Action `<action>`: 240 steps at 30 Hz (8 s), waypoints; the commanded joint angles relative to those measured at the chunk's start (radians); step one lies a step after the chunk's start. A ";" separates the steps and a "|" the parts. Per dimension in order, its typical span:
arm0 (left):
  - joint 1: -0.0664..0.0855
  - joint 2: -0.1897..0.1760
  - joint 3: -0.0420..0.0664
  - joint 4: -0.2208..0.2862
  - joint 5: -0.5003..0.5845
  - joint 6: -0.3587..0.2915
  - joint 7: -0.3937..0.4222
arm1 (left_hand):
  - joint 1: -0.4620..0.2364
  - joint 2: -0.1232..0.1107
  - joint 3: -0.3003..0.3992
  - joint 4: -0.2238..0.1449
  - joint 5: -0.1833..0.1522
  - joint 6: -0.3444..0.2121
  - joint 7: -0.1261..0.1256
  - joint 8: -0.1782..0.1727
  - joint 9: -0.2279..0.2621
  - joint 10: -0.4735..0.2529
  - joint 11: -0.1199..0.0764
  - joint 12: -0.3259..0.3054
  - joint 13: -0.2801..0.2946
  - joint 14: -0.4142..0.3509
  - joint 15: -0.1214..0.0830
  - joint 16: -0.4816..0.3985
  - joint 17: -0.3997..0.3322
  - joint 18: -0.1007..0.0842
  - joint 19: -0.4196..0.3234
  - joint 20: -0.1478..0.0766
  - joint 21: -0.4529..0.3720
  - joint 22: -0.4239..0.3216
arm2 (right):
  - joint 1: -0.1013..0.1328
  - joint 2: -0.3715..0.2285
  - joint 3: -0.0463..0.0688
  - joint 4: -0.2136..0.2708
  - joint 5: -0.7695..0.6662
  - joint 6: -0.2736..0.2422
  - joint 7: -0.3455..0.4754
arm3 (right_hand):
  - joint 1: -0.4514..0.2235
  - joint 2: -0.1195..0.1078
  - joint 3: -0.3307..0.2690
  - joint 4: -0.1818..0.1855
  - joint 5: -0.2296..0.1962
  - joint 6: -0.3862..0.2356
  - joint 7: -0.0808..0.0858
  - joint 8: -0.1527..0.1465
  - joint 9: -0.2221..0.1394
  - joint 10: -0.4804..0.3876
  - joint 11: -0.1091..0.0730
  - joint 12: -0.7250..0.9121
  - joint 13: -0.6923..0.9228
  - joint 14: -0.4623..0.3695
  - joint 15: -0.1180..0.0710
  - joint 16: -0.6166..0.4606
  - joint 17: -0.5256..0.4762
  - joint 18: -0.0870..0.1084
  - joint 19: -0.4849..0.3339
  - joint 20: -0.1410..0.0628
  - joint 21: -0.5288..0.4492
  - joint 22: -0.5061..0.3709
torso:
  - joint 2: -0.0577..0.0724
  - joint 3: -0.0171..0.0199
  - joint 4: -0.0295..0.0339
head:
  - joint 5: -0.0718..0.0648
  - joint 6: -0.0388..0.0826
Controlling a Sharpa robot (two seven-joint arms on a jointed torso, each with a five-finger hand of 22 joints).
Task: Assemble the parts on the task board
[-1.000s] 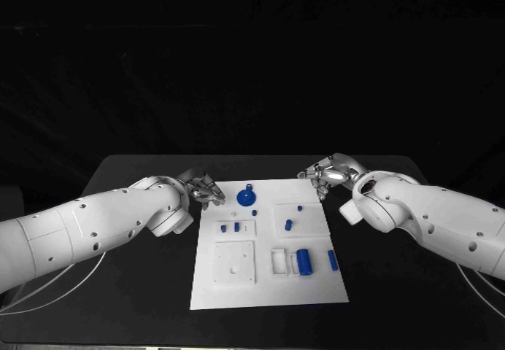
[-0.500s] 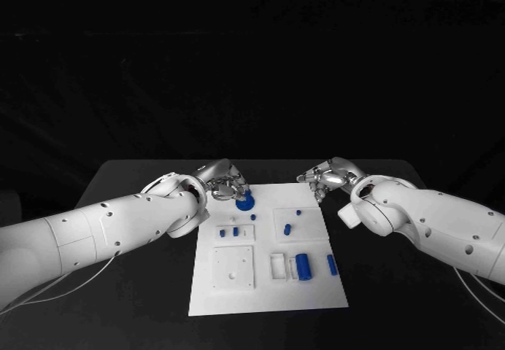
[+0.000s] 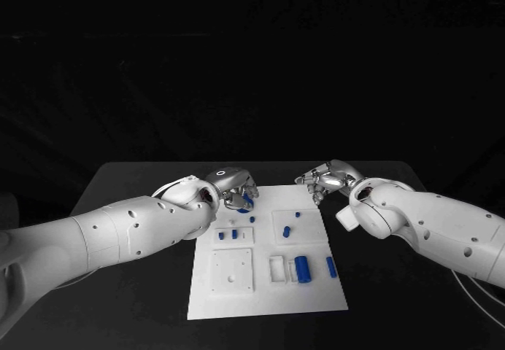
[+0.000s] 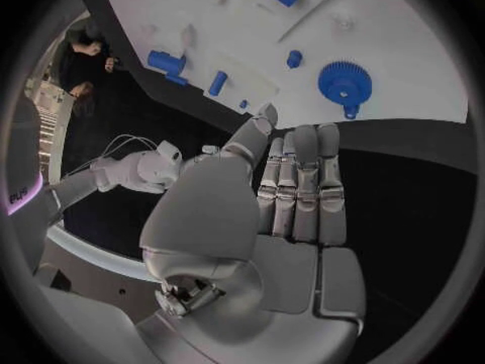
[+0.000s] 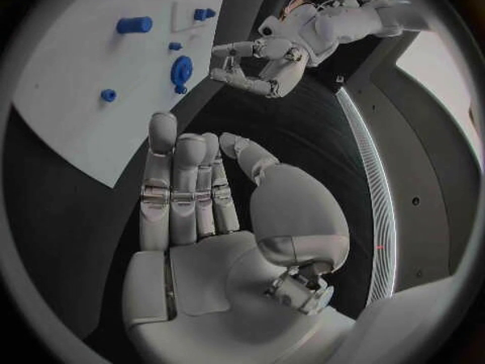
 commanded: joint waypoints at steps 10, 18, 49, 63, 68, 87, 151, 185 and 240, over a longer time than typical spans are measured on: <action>-0.012 0.038 -0.018 -0.052 -0.103 0.093 -0.002 | 0.020 0.012 -0.020 0.008 0.011 -0.015 -0.017 -0.003 -0.002 -0.080 0.010 -0.004 -0.001 -0.008 0.004 -0.005 -0.062 0.011 0.015 0.005 -0.040 0.021 | 0.000 0.001 0.000 0.010 0.009 -0.027 0.023 | 0.000 -0.016 0.008 0.002 0.003 -0.008 0.003 0.001 -0.001 -0.013 0.003 -0.037 -0.050 -0.022 0.004 -0.014 -0.026 0.005 0.009 0.007 -0.030 -0.018 | 0.001 -0.0014 -0.0003 | 0.000 -0.001; -0.021 0.057 -0.020 -0.080 -0.143 0.121 0.007 | 0.027 0.025 0.010 -0.016 0.020 -0.004 -0.016 -0.003 -0.003 -0.075 0.003 -0.004 -0.001 -0.012 -0.007 0.011 -0.082 0.007 0.008 -0.005 -0.020 0.025 | 0.000 0.001 0.000 0.013 0.018 -0.051 0.045 | 0.003 -0.020 0.018 -0.001 0.002 -0.013 0.008 0.001 -0.002 0.003 0.014 -0.168 -0.206 -0.048 0.015 -0.076 -0.122 0.000 -0.004 0.017 -0.095 -0.094 | 0.001 -0.0012 0.0001 | -0.002 -0.003; -0.049 0.105 -0.019 -0.168 -0.175 0.104 0.024 | 0.007 0.041 0.074 -0.013 0.021 0.020 -0.017 -0.004 -0.004 -0.064 -0.006 -0.006 -0.002 0.014 -0.020 0.078 -0.097 0.009 -0.005 -0.019 0.091 0.023 | 0.004 -0.006 0.000 0.035 0.060 -0.103 0.086 | 0.009 -0.022 0.011 -0.007 0.005 -0.022 0.014 0.001 -0.003 0.022 0.021 -0.230 -0.296 -0.075 0.023 -0.069 -0.202 -0.002 -0.018 0.024 -0.095 -0.197 | 0.002 -0.0005 -0.0004 | -0.014 -0.009; -0.068 0.126 -0.018 -0.214 -0.172 0.103 0.033 | -0.001 0.042 0.085 -0.007 0.017 -0.005 -0.021 -0.004 -0.006 -0.073 -0.008 -0.007 -0.002 0.029 -0.023 0.091 -0.097 0.010 0.001 -0.020 0.104 0.022 | 0.006 -0.006 0.000 0.042 0.064 -0.103 0.086 | 0.009 -0.022 0.011 -0.006 0.005 -0.022 0.014 0.001 -0.002 0.022 0.021 -0.229 -0.297 -0.076 0.023 -0.067 -0.204 -0.002 -0.018 0.024 -0.094 -0.199 | 0.003 0.0009 -0.0007 | -0.022 -0.014; -0.070 0.130 -0.018 -0.218 -0.168 0.101 0.037 | -0.002 0.039 0.088 -0.006 0.014 -0.023 -0.023 -0.004 -0.007 -0.075 -0.009 -0.007 -0.002 0.035 -0.024 0.095 -0.098 0.010 0.003 -0.021 0.106 0.022 | 0.006 -0.004 0.000 0.041 0.064 -0.102 0.086 | 0.009 -0.023 0.011 -0.006 0.006 -0.022 0.014 0.001 -0.002 0.021 0.021 -0.228 -0.298 -0.077 0.023 -0.065 -0.208 -0.002 -0.018 0.024 -0.094 -0.202 | 0.003 0.0009 -0.0001 | -0.025 -0.014; -0.074 0.138 -0.018 -0.217 -0.152 0.121 0.052 | -0.008 0.035 0.090 0.011 0.004 -0.031 -0.025 -0.003 -0.006 -0.084 -0.012 -0.007 -0.002 0.080 -0.029 0.139 -0.089 0.009 0.022 -0.025 0.107 0.022 | 0.007 -0.003 0.000 0.042 0.064 -0.097 0.082 | 0.009 -0.023 0.011 -0.006 0.006 -0.022 0.014 0.001 -0.002 0.021 0.021 -0.228 -0.298 -0.077 0.023 -0.065 -0.208 -0.002 -0.018 0.024 -0.094 -0.202 | 0.001 0.0003 0.0010 | -0.027 -0.019; -0.059 -0.030 0.101 -0.018 -0.006 0.095 0.011 | 0.028 0.105 0.089 0.026 0.001 0.089 -0.011 -0.003 -0.006 0.050 -0.030 -0.006 -0.002 0.162 -0.033 0.157 -0.081 0.032 0.051 -0.032 0.193 0.020 | 0.007 -0.009 0.000 0.032 0.064 -0.099 0.085 | 0.012 -0.021 0.014 -0.009 0.008 -0.018 0.013 0.001 -0.002 0.021 0.020 -0.224 -0.302 -0.081 0.023 -0.054 -0.219 -0.003 -0.019 0.024 -0.090 -0.204 | -0.001 -0.0016 0.0071 | -0.012 -0.008; -0.066 -0.111 0.088 -0.018 0.021 0.145 0.004 | 0.034 0.108 0.082 0.024 -0.007 0.088 -0.011 -0.003 -0.006 0.048 -0.029 -0.006 -0.002 0.161 -0.033 0.151 -0.079 0.031 0.049 -0.032 0.192 0.020 | 0.007 -0.011 0.001 0.032 0.064 -0.106 0.086 | 0.013 -0.020 0.015 -0.012 0.007 -0.017 0.013 0.001 -0.002 0.019 0.020 -0.225 -0.304 -0.083 0.023 -0.052 -0.223 -0.003 -0.020 0.024 -0.090 -0.204 | 0.001 0.0001 0.0035 | 0.004 -0.012; -0.090 -0.056 0.049 -0.086 -0.009 0.167 0.002 | 0.038 0.116 0.080 0.017 -0.009 0.086 -0.010 -0.003 -0.006 0.046 -0.028 -0.006 -0.002 0.161 -0.033 0.148 -0.075 0.033 0.047 -0.031 0.197 0.021 | 0.007 -0.007 0.001 0.037 0.064 -0.113 0.087 | 0.013 -0.019 0.016 -0.015 0.009 -0.017 0.013 0.001 -0.002 0.019 0.021 -0.225 -0.307 -0.083 0.023 -0.052 -0.228 -0.002 -0.020 0.024 -0.090 -0.205 | 0.001 -0.0010 0.0038 | 0.001 -0.012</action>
